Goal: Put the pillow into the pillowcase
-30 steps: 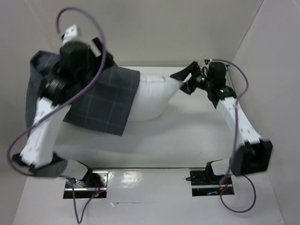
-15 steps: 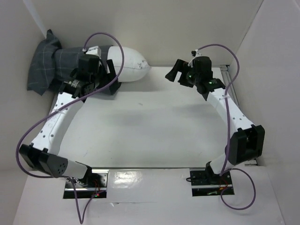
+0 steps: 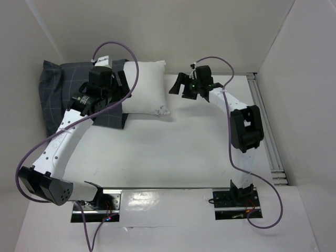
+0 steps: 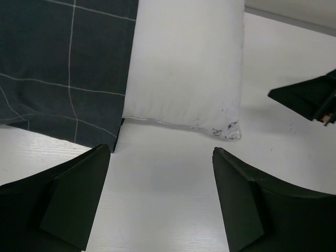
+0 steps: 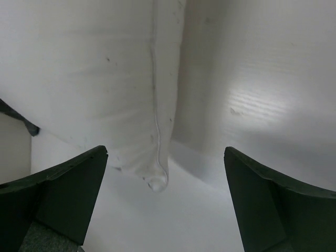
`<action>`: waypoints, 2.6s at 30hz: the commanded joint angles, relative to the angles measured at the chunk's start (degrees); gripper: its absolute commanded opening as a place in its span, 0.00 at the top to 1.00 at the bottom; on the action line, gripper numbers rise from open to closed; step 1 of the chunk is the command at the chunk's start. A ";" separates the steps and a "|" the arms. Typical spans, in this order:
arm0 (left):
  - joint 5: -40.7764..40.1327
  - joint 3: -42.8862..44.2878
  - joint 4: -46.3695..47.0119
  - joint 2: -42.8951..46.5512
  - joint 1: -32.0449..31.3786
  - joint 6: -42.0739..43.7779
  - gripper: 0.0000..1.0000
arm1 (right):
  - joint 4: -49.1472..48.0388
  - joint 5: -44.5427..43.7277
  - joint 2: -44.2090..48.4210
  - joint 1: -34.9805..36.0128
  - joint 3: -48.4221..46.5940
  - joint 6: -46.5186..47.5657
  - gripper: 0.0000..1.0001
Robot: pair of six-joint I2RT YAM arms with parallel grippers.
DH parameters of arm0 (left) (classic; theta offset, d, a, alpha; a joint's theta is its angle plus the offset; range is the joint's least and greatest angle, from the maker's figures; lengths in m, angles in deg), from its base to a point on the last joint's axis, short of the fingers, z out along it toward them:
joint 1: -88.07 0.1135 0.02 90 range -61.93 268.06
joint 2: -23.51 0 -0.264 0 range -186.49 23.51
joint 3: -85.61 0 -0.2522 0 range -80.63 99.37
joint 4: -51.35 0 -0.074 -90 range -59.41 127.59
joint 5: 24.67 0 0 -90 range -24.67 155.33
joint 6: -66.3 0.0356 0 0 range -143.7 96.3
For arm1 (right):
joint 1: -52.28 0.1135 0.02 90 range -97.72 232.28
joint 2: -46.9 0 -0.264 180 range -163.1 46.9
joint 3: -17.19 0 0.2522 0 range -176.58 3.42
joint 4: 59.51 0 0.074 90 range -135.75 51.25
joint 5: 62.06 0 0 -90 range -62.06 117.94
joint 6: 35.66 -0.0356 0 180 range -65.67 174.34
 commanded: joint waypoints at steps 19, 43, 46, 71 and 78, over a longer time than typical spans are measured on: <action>-3.13 -0.54 -2.31 -0.91 -1.69 3.49 0.23 | -17.46 12.39 10.06 1.45 16.50 -7.96 1.00; -26.16 9.39 -15.41 -22.90 -21.21 -7.22 0.30 | 10.34 0.35 47.20 -2.95 39.02 3.49 1.00; -26.16 10.27 -15.41 -23.42 -20.50 -6.69 0.47 | 10.34 0.96 47.73 -4.18 39.55 3.49 1.00; 19.44 29.60 -5.40 -28.25 -22.79 5.17 1.00 | -26.01 21.43 31.75 -8.42 47.38 -14.08 0.86; 34.73 44.88 -6.19 -36.07 -24.72 4.56 1.00 | -30.17 17.93 41.40 4.07 41.32 -18.21 1.00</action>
